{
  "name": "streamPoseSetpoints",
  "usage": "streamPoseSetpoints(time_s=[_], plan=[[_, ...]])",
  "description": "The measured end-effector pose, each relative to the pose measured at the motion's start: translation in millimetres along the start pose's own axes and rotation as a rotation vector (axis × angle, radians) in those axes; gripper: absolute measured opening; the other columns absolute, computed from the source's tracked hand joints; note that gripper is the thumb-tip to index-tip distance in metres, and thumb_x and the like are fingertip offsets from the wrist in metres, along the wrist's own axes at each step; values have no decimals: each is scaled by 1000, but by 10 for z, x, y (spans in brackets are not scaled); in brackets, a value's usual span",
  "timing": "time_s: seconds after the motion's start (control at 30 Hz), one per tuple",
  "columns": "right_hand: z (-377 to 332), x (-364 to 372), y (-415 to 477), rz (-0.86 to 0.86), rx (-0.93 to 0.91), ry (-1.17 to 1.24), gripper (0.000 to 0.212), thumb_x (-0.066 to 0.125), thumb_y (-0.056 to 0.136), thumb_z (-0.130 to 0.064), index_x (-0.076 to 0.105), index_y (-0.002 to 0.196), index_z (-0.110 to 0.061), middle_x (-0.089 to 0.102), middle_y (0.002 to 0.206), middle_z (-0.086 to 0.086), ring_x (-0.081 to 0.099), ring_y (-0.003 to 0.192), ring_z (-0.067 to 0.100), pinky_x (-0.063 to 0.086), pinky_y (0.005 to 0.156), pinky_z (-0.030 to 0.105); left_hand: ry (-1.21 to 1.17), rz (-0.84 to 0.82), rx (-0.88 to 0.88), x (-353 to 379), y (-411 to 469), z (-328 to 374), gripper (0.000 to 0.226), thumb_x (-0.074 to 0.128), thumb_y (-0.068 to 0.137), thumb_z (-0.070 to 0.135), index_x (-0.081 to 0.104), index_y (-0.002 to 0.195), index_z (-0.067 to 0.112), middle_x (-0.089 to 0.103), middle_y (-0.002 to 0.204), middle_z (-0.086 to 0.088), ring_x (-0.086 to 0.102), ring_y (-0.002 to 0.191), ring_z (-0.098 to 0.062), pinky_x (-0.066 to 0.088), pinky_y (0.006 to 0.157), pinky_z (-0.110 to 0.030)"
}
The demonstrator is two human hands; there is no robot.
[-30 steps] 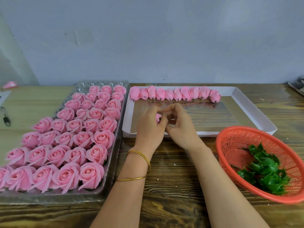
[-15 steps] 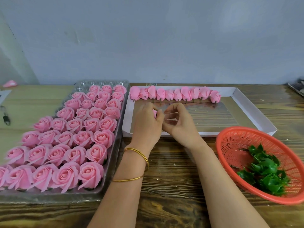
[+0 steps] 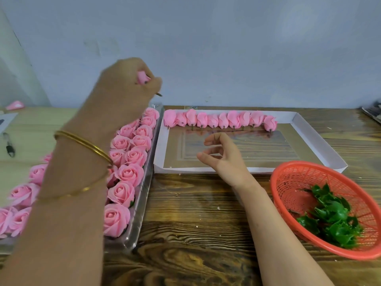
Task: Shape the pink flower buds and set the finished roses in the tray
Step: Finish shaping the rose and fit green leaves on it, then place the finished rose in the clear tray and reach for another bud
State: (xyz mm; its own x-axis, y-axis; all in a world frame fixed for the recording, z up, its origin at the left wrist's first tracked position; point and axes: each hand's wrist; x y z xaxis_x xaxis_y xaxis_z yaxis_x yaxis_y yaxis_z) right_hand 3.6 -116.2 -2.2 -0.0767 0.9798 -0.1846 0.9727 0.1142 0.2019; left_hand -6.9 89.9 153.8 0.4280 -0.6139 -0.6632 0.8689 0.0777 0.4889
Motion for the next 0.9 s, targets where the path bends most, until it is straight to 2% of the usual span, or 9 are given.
streamPoseSetpoints(time_s=[0.1,0.17,0.27,0.43,0.53,0.67,0.8,0.9], plan=[[-6,2,3,-10,7,-18,31,76,82,-21,54,103,-30,58,110,-13,62,93,10,52,81,25,81,-92,-54,-164,159,-279,13,59,91,25,62,87,12,58,73,-2,59,77,-29,46,72,-35],[-11,-1,-2,-15,16,-28,31,76,83,-22,54,105,-29,58,111,-12,62,92,8,52,80,25,160,-133,-94,-219,234,-485,15,60,92,24,62,87,9,58,72,-5,59,73,-30,45,73,-37],[-19,2,-8,-22,26,-40,31,76,83,-21,55,104,-28,60,110,-8,62,90,8,51,79,25,273,-189,-185,-286,328,-813,19,60,92,21,62,85,3,57,66,-6,53,58,-24,39,68,-33],[-30,12,-16,-25,29,-64,30,75,83,-21,54,104,-28,57,112,-13,62,89,7,51,80,26,370,-278,-429,-408,450,-1379,26,62,92,16,61,81,-7,61,71,-24,57,69,-34,36,58,-30],[-39,10,-18,-32,37,-86,31,75,83,-23,54,107,-28,57,113,-14,61,88,4,51,81,28,445,-304,-533,-492,471,-1673,32,64,91,14,57,72,-9,59,68,-24,55,65,-33,34,56,-29],[-53,13,-19,-38,42,-106,32,75,84,-25,54,108,-28,55,113,-17,60,86,2,49,77,24,536,-393,-615,-544,424,-1921,40,64,91,13,52,57,-4,52,51,-15,49,50,-26,31,49,-23],[-62,20,-21,-46,48,-122,31,74,84,-26,53,105,-31,55,113,-18,60,86,2,48,75,23,592,-543,-643,-456,310,-2037,50,61,90,7,47,42,4,45,40,-12,41,37,-21,27,44,-19],[-69,27,-25,-48,49,-130,31,75,83,-26,51,101,-36,55,112,-18,62,88,4,48,75,24,625,-637,-629,-383,250,-2101,52,60,88,3,46,38,5,44,39,-13,38,40,-21,25,47,-24]])
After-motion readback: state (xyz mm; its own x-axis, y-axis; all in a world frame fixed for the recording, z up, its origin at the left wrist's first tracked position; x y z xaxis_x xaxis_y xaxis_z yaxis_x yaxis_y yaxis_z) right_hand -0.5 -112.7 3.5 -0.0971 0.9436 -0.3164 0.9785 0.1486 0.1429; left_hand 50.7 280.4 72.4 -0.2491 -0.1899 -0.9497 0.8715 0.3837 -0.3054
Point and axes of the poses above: each hand's wrist, its own y-axis towards the middle knuckle, its own x-axis out of the palm, z = x × y
